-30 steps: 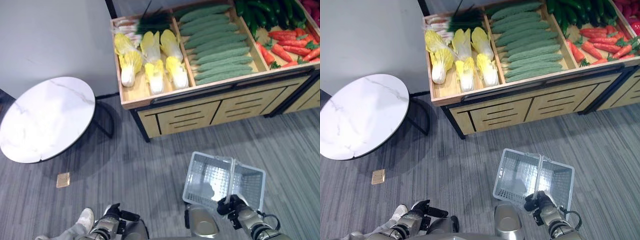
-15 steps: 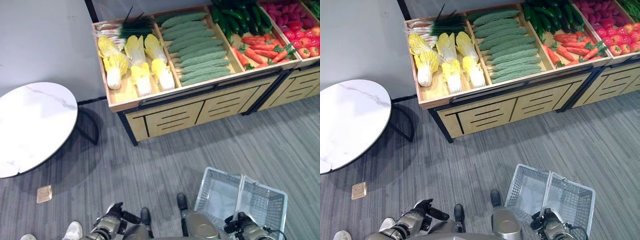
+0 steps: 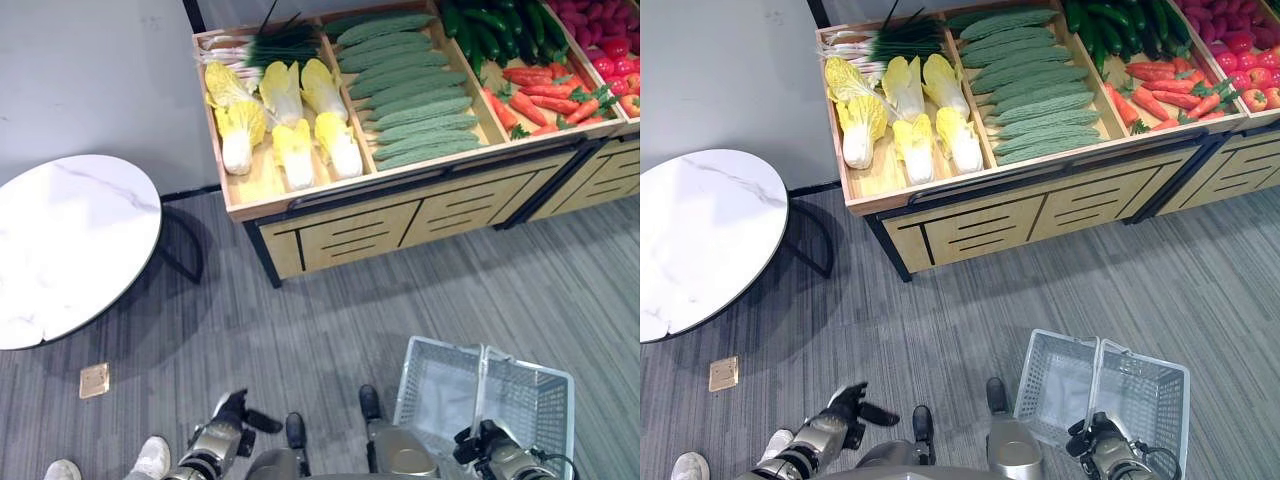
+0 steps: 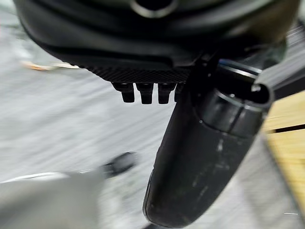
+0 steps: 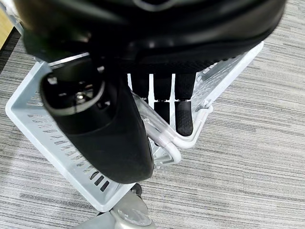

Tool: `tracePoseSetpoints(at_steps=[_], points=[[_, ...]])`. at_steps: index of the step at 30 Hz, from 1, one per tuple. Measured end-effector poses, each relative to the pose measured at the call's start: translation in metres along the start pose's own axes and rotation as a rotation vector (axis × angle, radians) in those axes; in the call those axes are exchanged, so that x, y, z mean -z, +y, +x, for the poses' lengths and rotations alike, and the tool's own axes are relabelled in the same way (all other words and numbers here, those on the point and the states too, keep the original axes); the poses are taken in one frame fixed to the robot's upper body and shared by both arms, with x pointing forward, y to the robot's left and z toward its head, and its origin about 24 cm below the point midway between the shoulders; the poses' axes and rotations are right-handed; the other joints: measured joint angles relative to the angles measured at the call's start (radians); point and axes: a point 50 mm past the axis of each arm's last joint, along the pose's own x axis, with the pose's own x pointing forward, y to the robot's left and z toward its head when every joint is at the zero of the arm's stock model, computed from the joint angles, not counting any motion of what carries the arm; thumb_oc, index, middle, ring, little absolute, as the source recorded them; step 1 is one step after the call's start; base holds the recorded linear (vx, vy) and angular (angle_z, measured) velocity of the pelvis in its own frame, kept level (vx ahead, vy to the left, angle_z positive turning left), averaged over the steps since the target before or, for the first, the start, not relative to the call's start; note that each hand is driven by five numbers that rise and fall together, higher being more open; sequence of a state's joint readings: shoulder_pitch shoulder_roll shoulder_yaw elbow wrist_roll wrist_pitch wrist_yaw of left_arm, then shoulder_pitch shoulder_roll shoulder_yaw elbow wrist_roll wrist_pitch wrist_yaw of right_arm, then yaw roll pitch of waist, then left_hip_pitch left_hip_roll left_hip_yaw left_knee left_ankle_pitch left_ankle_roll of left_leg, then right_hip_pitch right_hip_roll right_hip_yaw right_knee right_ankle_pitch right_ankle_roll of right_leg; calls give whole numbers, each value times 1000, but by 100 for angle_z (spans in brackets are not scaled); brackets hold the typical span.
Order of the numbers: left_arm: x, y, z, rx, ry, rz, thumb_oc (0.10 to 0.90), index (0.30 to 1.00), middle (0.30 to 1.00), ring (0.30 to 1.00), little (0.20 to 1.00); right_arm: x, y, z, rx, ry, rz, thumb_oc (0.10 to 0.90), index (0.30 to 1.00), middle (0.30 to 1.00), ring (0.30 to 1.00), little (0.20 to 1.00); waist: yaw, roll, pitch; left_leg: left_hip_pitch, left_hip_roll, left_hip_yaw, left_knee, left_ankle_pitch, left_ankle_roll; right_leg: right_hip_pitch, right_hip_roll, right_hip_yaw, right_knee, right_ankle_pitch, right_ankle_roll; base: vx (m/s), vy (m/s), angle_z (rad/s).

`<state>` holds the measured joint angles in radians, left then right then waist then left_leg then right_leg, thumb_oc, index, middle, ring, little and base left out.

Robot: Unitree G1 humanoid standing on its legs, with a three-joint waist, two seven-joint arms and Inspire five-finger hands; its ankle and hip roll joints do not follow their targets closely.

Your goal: Get the vegetables into the basket

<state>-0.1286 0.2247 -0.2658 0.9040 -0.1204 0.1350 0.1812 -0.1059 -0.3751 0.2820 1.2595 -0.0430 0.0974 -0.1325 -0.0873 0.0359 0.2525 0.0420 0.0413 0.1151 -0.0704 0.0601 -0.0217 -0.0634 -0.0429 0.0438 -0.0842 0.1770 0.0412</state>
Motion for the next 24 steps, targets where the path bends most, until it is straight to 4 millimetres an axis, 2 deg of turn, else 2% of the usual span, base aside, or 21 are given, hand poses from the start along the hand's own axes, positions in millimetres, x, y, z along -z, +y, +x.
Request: tracePoseSetpoints(at_steps=[3, 4, 5, 6, 9, 10, 11, 13, 14, 15, 16, 17, 20, 21, 23, 24], points=[[-54, 20, -11, -41, -268, -11, 900, 1000, 1000, 1000, 1000, -1, -6, 0, 16, -20, 4, 400, 300, 300, 300, 300, 4, 11, 9, 5, -2, -3, -15, 10, -4, 0, -1, -2, -2, 7, -2, -4, 1, 1], [-80, 38, -25, -67, -410, 21, 900, 1000, 1000, 1000, 1000, -4, -10, -1, 23, -44, 23, 400, 300, 300, 300, 300, -2, 12, 19, 3, -1, -3, -18, 14, -6, -2, 0, -1, -2, 9, -1, -5, 9, 4], [-123, 69, -47, -147, -650, 59, 900, 1000, 1000, 1000, 1000, -1, -14, -2, 37, -74, 36, 400, 300, 300, 300, 300, -1, 22, 32, 3, -1, -7, -18, 16, -7, 0, 0, -4, -1, 12, -1, 18, 17, 3], [-147, 90, -57, -229, -742, 97, 900, 1000, 1000, 1000, 1000, 1, -17, -2, 41, -68, 32, 400, 300, 300, 300, 300, -6, 31, 34, 8, -1, -7, -18, 15, -8, 4, -1, -3, -2, 12, -1, 31, 30, 2], [-181, 151, -77, -443, -809, 341, 900, 1000, 1000, 1000, 1000, 2, -24, -1, 46, -76, 23, 400, 300, 300, 300, 300, -22, 43, 38, 16, 3, 5, -18, 12, -13, 5, 5, 7, -5, 12, -1, 31, 23, -10], [-187, 164, -81, -496, -808, 395, 900, 1000, 1000, 1000, 1000, 3, -24, -1, 46, -72, 22, 400, 300, 300, 300, 300, -25, 44, 39, 17, 5, 9, -18, 12, -12, 5, 6, 10, -6, 14, -2, 32, 27, -12], [-204, 193, -94, -636, -802, 528, 900, 1000, 1000, 1000, 1000, 9, -22, -1, 39, -58, 2, 400, 300, 300, 300, 300, -36, 50, 37, 21, 6, 12, -18, 11, -14, 7, 8, 13, -8, 13, -3, 41, 35, -9], [-221, 211, -108, -744, -793, 734, 900, 1000, 1000, 1000, 1000, 10, -21, -2, 38, -66, 2, 400, 300, 300, 300, 300, -37, 52, 37, 19, 8, 21, -18, 12, -13, 1, 11, 21, -3, 14, -2, 39, 37, -14], [-228, 217, -115, -799, -801, 803, 900, 1000, 1000, 1000, 1000, 14, -22, -2, 40, -54, -2, 400, 300, 300, 300, 300, -41, 57, 35, 21, 7, 29, -19, 10, -15, 0, 10, 29, -7, 14, -2, 32, 36, -18], [-244, 218, -126, -857, -813, 985, 900, 1000, 1000, 1000, 1000, 17, -22, -2, 46, -52, -4, 400, 300, 300, 300, 300, -43, 65, 35, 23, 4, 35, -18, 9, -16, -3, 10, 36, -7, 14, -2, 25, 29, -16], [-251, 217, -130, -876, -825, 1082, 900, 1000, 1000, 1000, 1000, 16, -23, -2, 51, -59, -5, 400, 300, 300, 300, 300, -43, 67, 33, 20, 3, 37, -18, 9, -16, -5, 10, 39, -2, 16, 0, 39, 37, -13], [-260, 210, -133, -892, -864, 1156, 900, 1000, 1000, 1000, 1000, 16, -25, -2, 61, -57, -14, 400, 300, 300, 300, 300, -61, 73, 30, 21, 1, 41, -19, 8, -18, -6, 7, 43, -3, 16, 0, 46, 41, -10], [-272, 194, -129, -876, -885, 1355, 900, 1000, 1000, 1000, 1000, 9, -28, -1, 71, -83, -33, 400, 300, 300, 300, 300, -78, 76, 30, 20, -1, 63, -19, 5, -22, -16, 7, 60, -2, 18, 2, 30, 32, -21], [-272, 183, -123, -849, -891, 1468, 900, 1000, 1000, 1000, 1000, 1, -30, -1, 77, -112, -64, 400, 300, 300, 300, 300, -107, 79, 29, 15, -3, 79, -19, 2, -25, -30, 9, 74, -3, 21, 3, 45, 47, -25], [-275, 172, -111, -809, -838, 1720, 900, 1000, 1000, 1000, 1000, -5, -33, 0, 90, -134, -83, 400, 300, 300, 300, 300, -128, 88, 24, 5, -5, 91, -19, 0, -23, -45, 9, 86, -2, 24, 5, 36, 33, -29], [-274, 169, -108, -795, -838, 1756, 900, 1000, 1000, 1000, 1000, -8, -36, 0, 99, -147, -88, 400, 300, 300, 300, 300, -148, 94, 21, 0, -7, 97, -20, -2, -23, -54, 9, 93, -2, 26, 6, 22, 28, -28]])
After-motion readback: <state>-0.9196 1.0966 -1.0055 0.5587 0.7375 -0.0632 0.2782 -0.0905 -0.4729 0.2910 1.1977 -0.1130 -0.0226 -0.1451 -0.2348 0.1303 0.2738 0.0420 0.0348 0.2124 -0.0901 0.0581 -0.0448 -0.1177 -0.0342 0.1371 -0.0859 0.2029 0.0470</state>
